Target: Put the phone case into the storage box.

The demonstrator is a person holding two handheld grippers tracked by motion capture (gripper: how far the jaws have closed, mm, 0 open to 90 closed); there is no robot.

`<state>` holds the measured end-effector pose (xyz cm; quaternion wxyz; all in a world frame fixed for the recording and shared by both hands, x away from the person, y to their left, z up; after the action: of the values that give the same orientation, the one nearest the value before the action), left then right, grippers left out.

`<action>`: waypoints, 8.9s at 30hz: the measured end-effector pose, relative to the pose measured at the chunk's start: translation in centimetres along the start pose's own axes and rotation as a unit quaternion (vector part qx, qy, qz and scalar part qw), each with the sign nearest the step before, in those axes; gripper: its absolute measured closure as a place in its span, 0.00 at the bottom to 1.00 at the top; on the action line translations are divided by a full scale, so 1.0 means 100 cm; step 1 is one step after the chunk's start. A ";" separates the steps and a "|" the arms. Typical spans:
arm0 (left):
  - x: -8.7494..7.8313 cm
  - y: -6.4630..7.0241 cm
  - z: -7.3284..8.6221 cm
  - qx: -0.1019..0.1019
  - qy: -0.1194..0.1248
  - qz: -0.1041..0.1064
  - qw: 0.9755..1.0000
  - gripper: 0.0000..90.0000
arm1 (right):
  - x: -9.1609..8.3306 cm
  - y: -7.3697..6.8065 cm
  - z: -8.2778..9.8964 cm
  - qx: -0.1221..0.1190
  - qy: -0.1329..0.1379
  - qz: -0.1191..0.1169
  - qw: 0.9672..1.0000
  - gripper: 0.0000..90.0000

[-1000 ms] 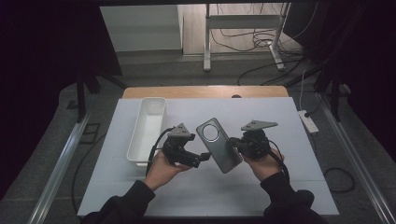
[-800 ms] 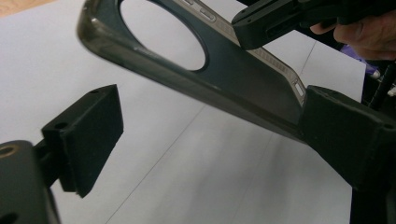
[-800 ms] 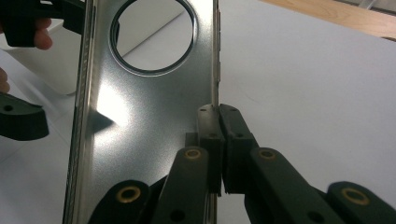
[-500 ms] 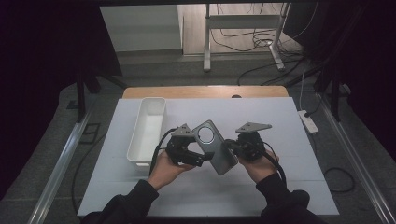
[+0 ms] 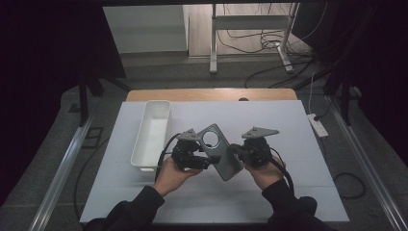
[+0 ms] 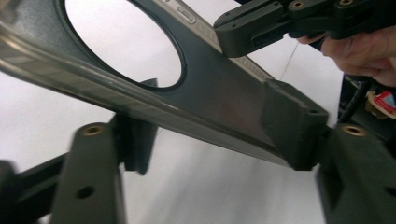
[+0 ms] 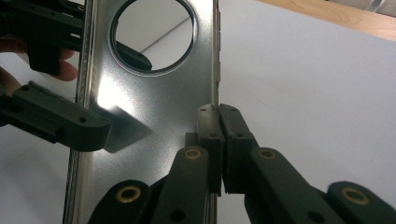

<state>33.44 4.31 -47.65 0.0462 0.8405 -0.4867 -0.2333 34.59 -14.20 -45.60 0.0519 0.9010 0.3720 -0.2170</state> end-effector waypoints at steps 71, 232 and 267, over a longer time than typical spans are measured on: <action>-0.023 -0.004 -0.010 0.009 0.016 0.058 0.998 0.68 | -0.010 -0.014 -0.003 -0.030 0.015 -0.165 0.986 0.90; -0.070 -0.050 -0.039 0.007 0.032 -0.165 0.986 0.99 | -0.053 -0.005 0.021 -0.003 -0.010 -0.068 0.998 0.10; -0.102 -0.079 -0.058 -0.003 0.053 -0.213 0.976 0.99 | -0.085 0.011 0.047 0.009 -0.020 -0.028 0.999 0.04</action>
<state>37.99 16.15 -41.37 0.0236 0.9357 -0.2931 -0.1947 28.36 -21.70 -46.22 0.0452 0.8860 0.3945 -0.2392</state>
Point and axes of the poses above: each handheld gripper's, and its own axes: x roughly forward along the jaws, z roughly out of its underside, y roughly to its right, the point moved 4 cm from there along x, roughly forward along the jaws, and after that the axes turned 13 degrees about y, right-handed, at the moved point
